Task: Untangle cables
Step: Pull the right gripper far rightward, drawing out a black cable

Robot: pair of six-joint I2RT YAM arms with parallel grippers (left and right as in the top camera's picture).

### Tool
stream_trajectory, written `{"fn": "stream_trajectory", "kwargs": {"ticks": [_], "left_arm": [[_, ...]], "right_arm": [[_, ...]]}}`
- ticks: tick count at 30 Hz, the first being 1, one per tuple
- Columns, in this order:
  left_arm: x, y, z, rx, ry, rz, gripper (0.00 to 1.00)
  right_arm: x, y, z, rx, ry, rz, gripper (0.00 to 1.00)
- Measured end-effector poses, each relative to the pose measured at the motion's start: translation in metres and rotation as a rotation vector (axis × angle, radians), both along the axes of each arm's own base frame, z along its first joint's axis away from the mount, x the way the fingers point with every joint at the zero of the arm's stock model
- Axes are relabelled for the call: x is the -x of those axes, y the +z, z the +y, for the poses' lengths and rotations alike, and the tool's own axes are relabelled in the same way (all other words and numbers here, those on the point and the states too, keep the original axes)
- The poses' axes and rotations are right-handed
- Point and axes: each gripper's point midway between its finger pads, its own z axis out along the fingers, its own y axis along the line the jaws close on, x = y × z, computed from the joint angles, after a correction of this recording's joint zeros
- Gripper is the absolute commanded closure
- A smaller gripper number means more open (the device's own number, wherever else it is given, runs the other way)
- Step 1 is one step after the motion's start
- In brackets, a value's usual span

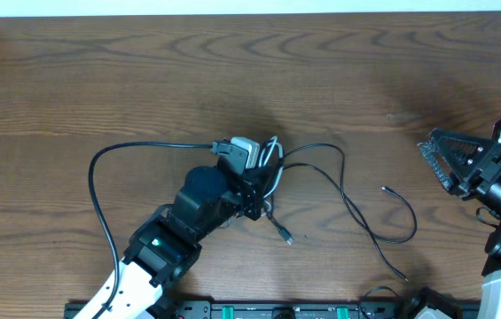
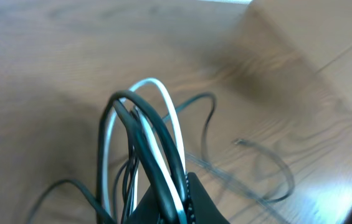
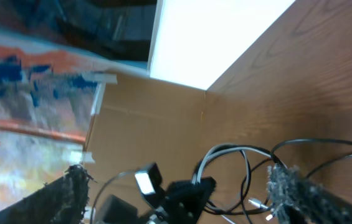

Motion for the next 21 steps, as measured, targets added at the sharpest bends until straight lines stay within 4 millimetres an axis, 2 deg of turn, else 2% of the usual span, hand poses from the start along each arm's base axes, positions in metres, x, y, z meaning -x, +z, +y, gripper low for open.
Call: {"fn": "stream_trajectory", "kwargs": {"ticks": [4,12,17,21], "left_arm": [[0.000,0.025,-0.013,0.085,-0.057,-0.072,0.92],[0.003,0.071,-0.029,0.222,-0.138,-0.206,0.92],[0.004,0.085,-0.031,0.269,-0.150,-0.241,0.92],[0.004,0.087,-0.031,0.272,-0.151,-0.246,0.92]], "right_arm": [[0.004,0.001,0.003,0.019,0.030,-0.030,0.01],[0.011,-0.005,0.009,0.032,0.074,-0.047,0.01],[0.014,-0.013,0.013,0.022,0.085,-0.022,0.01],[0.016,-0.025,0.028,0.014,0.120,0.034,0.01]]}}
